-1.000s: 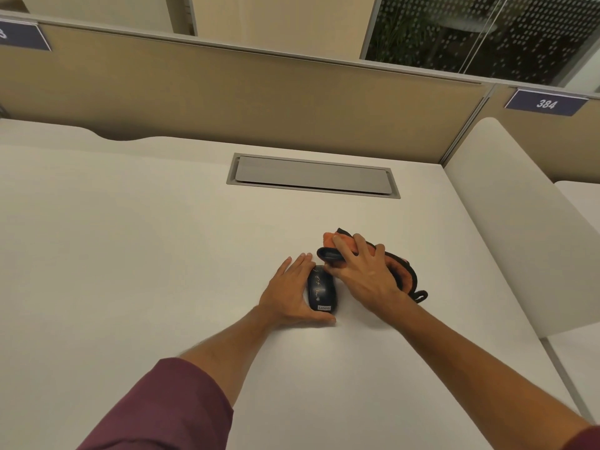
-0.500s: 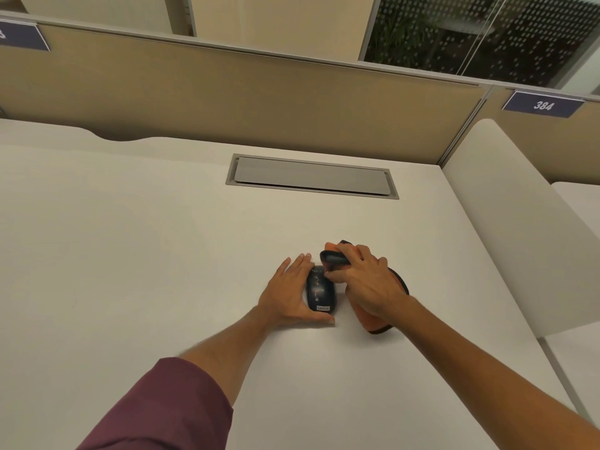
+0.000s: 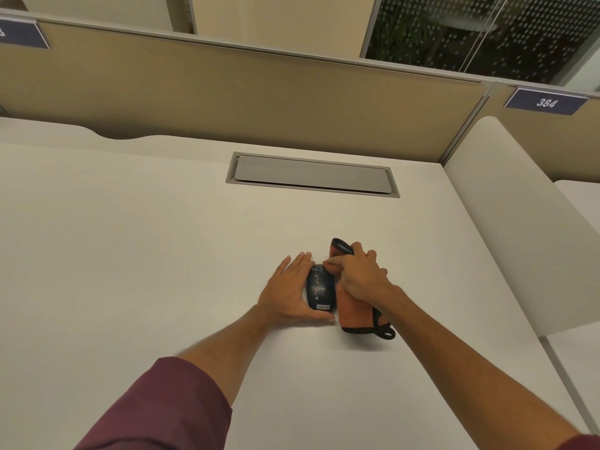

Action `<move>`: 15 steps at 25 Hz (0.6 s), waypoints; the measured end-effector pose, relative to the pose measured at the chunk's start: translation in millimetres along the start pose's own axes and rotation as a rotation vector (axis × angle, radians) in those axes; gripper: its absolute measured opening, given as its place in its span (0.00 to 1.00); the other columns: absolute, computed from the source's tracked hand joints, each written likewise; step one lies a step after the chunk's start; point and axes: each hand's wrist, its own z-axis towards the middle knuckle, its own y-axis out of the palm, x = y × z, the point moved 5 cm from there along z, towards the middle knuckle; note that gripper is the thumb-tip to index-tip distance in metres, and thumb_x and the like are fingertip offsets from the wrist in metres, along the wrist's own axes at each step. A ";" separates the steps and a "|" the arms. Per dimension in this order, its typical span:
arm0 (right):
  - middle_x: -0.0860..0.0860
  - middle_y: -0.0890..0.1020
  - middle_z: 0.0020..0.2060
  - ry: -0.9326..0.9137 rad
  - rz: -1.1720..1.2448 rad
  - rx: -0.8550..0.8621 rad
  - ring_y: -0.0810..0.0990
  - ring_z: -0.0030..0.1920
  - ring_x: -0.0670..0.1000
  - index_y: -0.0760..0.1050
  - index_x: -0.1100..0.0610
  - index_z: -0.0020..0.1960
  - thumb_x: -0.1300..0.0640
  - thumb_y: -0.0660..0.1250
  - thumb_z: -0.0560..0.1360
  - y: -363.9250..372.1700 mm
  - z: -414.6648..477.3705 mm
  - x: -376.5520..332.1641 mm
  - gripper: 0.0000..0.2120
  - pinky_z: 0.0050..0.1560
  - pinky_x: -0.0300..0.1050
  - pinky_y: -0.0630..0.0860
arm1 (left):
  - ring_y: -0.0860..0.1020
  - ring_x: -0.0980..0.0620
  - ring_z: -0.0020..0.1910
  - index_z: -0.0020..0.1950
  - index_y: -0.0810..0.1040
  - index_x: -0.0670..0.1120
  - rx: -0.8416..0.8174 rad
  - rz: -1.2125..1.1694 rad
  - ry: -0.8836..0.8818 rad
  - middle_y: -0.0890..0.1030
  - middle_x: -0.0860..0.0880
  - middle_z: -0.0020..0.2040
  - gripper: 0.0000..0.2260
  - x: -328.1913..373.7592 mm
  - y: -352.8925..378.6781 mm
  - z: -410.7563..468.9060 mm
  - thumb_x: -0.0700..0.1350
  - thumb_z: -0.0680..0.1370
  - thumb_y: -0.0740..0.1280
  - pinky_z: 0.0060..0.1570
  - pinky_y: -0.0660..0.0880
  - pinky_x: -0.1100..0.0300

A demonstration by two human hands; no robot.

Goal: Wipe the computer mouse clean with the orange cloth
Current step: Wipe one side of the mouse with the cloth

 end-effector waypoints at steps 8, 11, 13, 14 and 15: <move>0.54 0.67 0.65 0.012 -0.109 -0.024 0.64 0.66 0.60 0.75 0.44 0.66 0.50 0.64 0.80 3.5 5.5 -8.6 0.15 0.64 0.60 0.68 | 0.49 0.56 0.79 0.79 0.55 0.46 0.029 -0.011 -0.003 0.56 0.50 0.80 0.59 1.8 -1.5 0.3 0.83 0.60 0.60 0.78 0.45 0.52; 0.54 0.66 0.66 0.034 -0.108 0.003 0.64 0.67 0.60 0.74 0.45 0.67 0.49 0.65 0.79 7.3 10.7 -13.0 0.16 0.66 0.61 0.67 | 0.49 0.56 0.79 0.80 0.54 0.44 0.019 0.002 0.007 0.55 0.49 0.81 0.59 2.0 -1.3 0.0 0.81 0.61 0.62 0.78 0.44 0.53; 0.54 0.67 0.66 0.065 -0.101 0.002 0.64 0.66 0.60 0.74 0.47 0.67 0.49 0.65 0.79 11.2 12.6 -10.1 0.17 0.66 0.60 0.67 | 0.49 0.56 0.79 0.80 0.55 0.45 0.026 -0.004 0.004 0.55 0.49 0.81 0.59 3.1 -2.0 -0.7 0.82 0.60 0.60 0.78 0.44 0.53; 0.54 0.67 0.65 0.094 -0.090 -0.003 0.65 0.65 0.60 0.73 0.48 0.67 0.49 0.65 0.79 13.6 12.5 -7.5 0.18 0.65 0.60 0.67 | 0.49 0.56 0.79 0.80 0.55 0.46 0.027 -0.014 0.001 0.55 0.49 0.81 0.60 3.0 -2.2 -0.4 0.83 0.60 0.59 0.78 0.44 0.53; 0.54 0.67 0.65 0.135 -0.057 -0.006 0.67 0.64 0.59 0.71 0.49 0.69 0.49 0.64 0.78 15.8 11.7 -3.8 0.19 0.64 0.58 0.68 | 0.49 0.56 0.79 0.80 0.55 0.46 0.027 -0.021 0.001 0.55 0.50 0.81 0.60 3.3 -1.9 -0.5 0.84 0.59 0.58 0.78 0.45 0.52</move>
